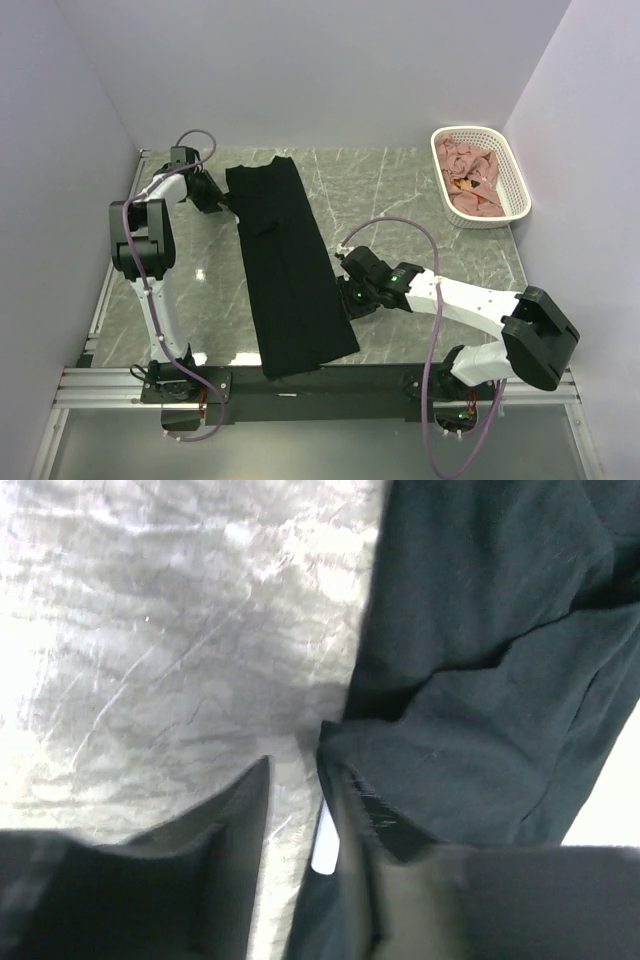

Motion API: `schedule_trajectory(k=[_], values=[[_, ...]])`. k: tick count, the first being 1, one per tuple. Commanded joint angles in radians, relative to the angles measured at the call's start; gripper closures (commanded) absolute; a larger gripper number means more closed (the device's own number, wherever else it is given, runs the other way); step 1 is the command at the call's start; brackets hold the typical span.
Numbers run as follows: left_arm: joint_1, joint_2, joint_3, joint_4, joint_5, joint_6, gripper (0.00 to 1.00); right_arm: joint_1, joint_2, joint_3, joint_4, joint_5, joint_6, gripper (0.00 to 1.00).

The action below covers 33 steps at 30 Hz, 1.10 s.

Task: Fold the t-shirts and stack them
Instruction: Fold the tshirt

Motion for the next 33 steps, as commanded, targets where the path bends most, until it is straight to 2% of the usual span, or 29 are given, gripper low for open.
schedule_trajectory(k=[1,2,3,6,7,10,12,16,21,27,33], values=[[-0.001,-0.086,-0.016,-0.021,0.008,-0.023,0.59,-0.001,-0.054,-0.015,0.008,0.029,0.009,0.63],[-0.01,-0.109,-0.049,-0.021,-0.018,-0.024,0.48,-0.001,-0.063,-0.023,0.01,0.029,0.012,0.64],[-0.016,-0.135,-0.071,-0.019,-0.035,-0.024,0.42,0.001,-0.068,-0.026,0.011,0.032,0.012,0.63],[-0.06,-0.244,-0.151,-0.022,-0.109,0.003,0.36,0.001,-0.086,-0.049,0.025,0.03,0.018,0.64],[-0.095,-0.288,-0.168,-0.028,-0.17,0.014,0.36,0.001,-0.092,-0.055,0.03,0.026,0.018,0.63],[-0.171,-0.339,-0.218,-0.074,-0.233,0.028,0.39,0.002,-0.105,-0.078,0.042,0.024,0.02,0.63],[-0.212,-0.358,-0.261,-0.082,-0.22,-0.013,0.44,0.001,-0.114,-0.098,0.051,0.024,0.026,0.64],[-0.267,-0.402,-0.348,-0.053,-0.198,-0.13,0.48,-0.001,-0.138,-0.127,0.066,0.02,0.032,0.63],[-0.287,-0.399,-0.399,0.011,-0.192,-0.305,0.45,-0.001,-0.163,-0.15,0.082,0.009,0.044,0.64],[-0.287,-0.401,-0.482,0.116,-0.232,-0.507,0.46,-0.001,-0.198,-0.17,0.086,0.014,0.043,0.64],[-0.289,-0.422,-0.548,0.232,-0.273,-0.633,0.47,0.001,-0.237,-0.2,0.099,0.004,0.044,0.64]])
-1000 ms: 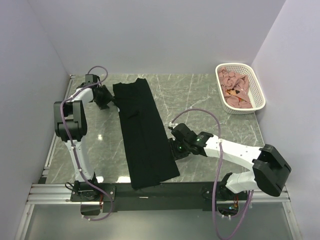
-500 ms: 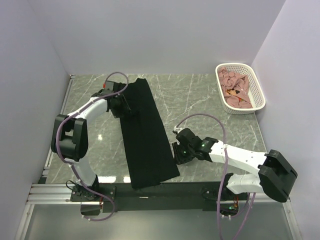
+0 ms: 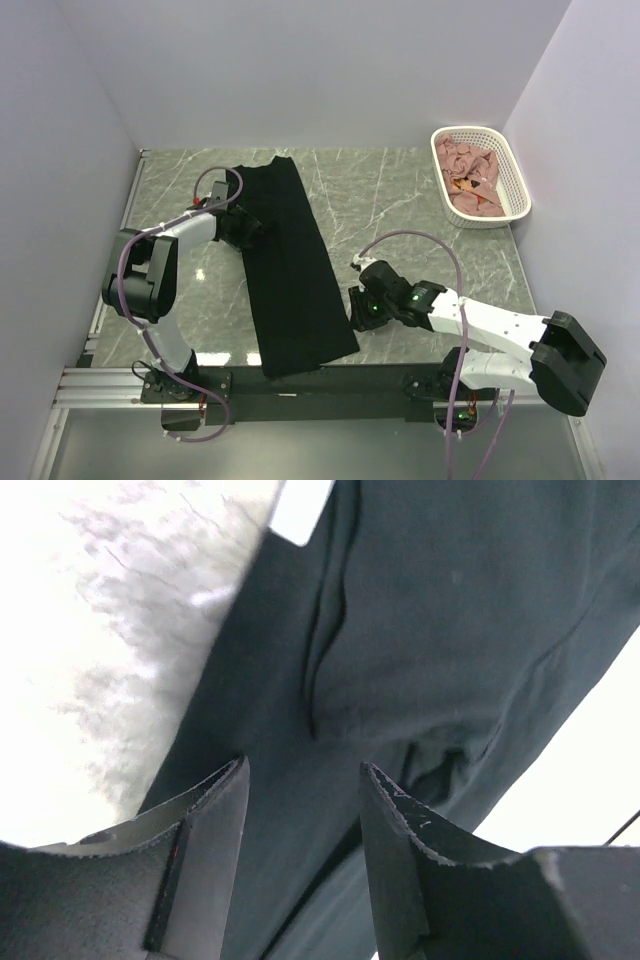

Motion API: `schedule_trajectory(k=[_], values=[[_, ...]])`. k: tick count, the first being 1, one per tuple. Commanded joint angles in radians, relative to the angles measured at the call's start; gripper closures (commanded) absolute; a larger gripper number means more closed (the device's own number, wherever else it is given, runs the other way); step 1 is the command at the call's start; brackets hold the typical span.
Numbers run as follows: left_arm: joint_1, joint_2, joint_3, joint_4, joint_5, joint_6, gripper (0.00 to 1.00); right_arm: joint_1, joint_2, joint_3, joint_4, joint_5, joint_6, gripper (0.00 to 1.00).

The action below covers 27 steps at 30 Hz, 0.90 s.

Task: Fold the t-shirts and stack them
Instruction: Fold the tshirt

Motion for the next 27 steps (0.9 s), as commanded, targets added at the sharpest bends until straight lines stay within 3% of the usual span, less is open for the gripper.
schedule_trajectory(k=[1,19,27], values=[[-0.001,-0.047,-0.037,0.123,-0.072,-0.131,0.47,0.001,-0.048,-0.022,0.035,0.004,0.008,0.64],[-0.006,0.066,0.024,0.138,-0.097,-0.194,0.58,-0.001,-0.079,-0.041,0.029,-0.006,-0.012,0.63],[-0.015,0.082,0.052,0.12,-0.101,-0.192,0.69,0.001,-0.073,-0.047,0.04,-0.008,-0.01,0.64]])
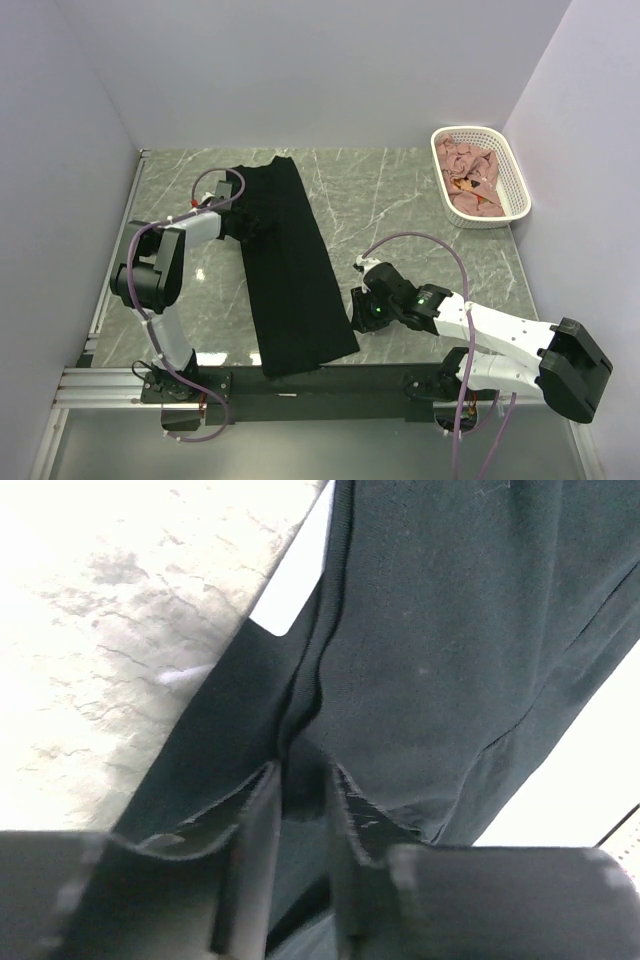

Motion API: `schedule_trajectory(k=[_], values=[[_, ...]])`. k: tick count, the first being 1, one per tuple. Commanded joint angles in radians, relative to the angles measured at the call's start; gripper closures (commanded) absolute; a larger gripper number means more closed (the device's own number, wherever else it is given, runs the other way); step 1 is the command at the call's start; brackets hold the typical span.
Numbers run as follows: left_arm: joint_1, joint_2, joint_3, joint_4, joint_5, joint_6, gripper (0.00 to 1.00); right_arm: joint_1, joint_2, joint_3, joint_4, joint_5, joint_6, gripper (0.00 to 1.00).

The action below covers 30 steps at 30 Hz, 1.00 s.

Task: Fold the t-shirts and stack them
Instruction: Fold the tshirt

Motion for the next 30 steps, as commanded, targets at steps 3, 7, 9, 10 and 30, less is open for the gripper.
schedule_trajectory(k=[3,7,9,10,30], values=[[-0.013,0.011,0.05,-0.015,-0.023,-0.026,0.85,0.001,-0.019,-0.013,0.029,-0.001,-0.008,0.64],[-0.022,-0.005,0.051,-0.039,-0.027,-0.033,0.99,0.001,-0.028,-0.016,0.033,-0.002,-0.007,0.64],[-0.032,-0.02,0.056,-0.068,-0.043,-0.04,0.99,0.001,-0.033,-0.018,0.033,-0.001,-0.008,0.64],[-0.033,-0.026,0.054,-0.076,-0.046,-0.043,0.99,0.001,-0.034,-0.018,0.032,-0.001,-0.007,0.64],[-0.056,-0.195,-0.018,-0.173,-0.133,-0.012,0.56,-0.001,0.018,-0.001,-0.005,-0.015,0.018,0.6]])
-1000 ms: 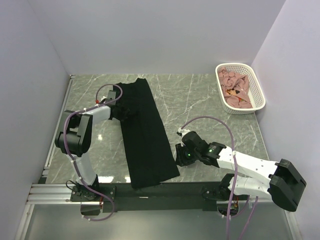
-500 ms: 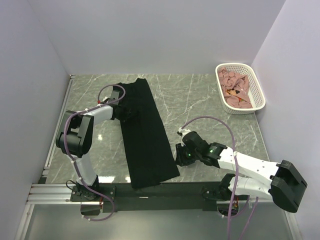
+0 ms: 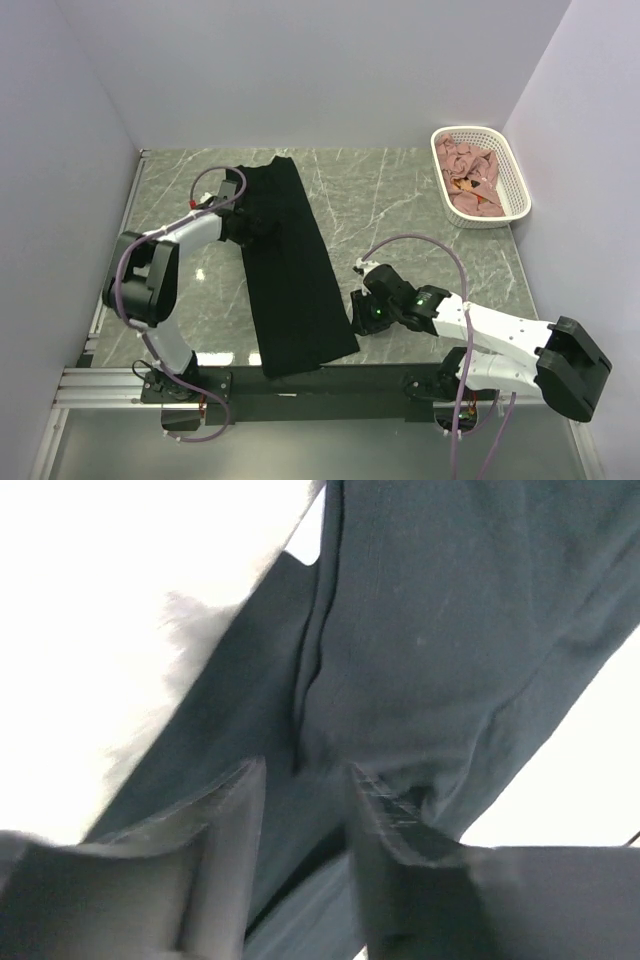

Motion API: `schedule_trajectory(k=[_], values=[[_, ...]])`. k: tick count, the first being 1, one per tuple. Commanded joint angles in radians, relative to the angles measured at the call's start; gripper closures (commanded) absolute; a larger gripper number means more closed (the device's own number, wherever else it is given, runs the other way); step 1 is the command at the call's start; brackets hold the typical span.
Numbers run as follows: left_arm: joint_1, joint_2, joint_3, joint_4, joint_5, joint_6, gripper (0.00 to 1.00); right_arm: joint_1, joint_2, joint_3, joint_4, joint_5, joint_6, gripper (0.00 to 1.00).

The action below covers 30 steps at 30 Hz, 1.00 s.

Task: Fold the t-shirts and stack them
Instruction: Fold the tshirt

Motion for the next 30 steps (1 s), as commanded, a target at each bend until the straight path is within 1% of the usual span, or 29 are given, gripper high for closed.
schedule_trajectory(k=[1,4,5,7,10,11,12,13,15,16,18,19,22,25,28,30], values=[[-0.004,-0.131,-0.033,-0.045,-0.047,0.04,0.49,0.001,0.017,0.019,-0.027,0.013,0.018,0.6],[-0.018,-0.23,-0.076,-0.091,-0.06,0.098,0.44,0.001,0.043,0.033,-0.052,0.018,0.035,0.59],[-0.025,-0.278,-0.093,-0.138,-0.074,0.115,0.43,0.002,0.06,0.041,-0.056,0.016,0.042,0.59],[-0.045,-0.318,-0.099,-0.216,-0.082,0.158,0.43,0.001,0.076,0.047,-0.068,0.01,0.058,0.59],[-0.114,-0.393,-0.125,-0.361,-0.09,0.187,0.42,0.01,0.106,0.058,-0.087,0.007,0.075,0.59],[-0.165,-0.44,-0.157,-0.388,-0.094,0.186,0.41,0.013,0.117,0.061,-0.09,0.009,0.078,0.59],[-0.192,-0.467,-0.177,-0.443,-0.099,0.18,0.4,0.017,0.123,0.062,-0.092,0.009,0.088,0.59],[-0.247,-0.493,-0.197,-0.465,-0.1,0.154,0.36,0.019,0.128,0.062,-0.096,0.009,0.094,0.59],[-0.298,-0.575,-0.263,-0.511,-0.081,0.125,0.35,0.024,0.148,0.075,-0.099,0.007,0.11,0.59],[-0.321,-0.602,-0.286,-0.52,-0.064,0.099,0.34,0.028,0.155,0.079,-0.102,0.006,0.114,0.59],[-0.389,-0.665,-0.351,-0.513,-0.021,0.094,0.33,0.037,0.178,0.088,-0.095,-0.014,0.124,0.59],[-0.428,-0.677,-0.366,-0.526,0.01,0.077,0.31,0.05,0.185,0.09,-0.092,-0.019,0.13,0.59],[-0.493,-0.688,-0.414,-0.537,0.042,0.039,0.31,0.068,0.218,0.102,-0.092,-0.022,0.148,0.59],[-0.582,-0.671,-0.452,-0.514,0.088,0.011,0.31,0.091,0.254,0.116,-0.098,-0.019,0.168,0.59],[-0.636,-0.642,-0.465,-0.494,0.125,-0.006,0.31,0.111,0.275,0.127,-0.111,-0.019,0.188,0.59],[-0.651,-0.623,-0.472,-0.481,0.145,-0.003,0.33,0.116,0.284,0.127,-0.119,-0.016,0.202,0.6]])
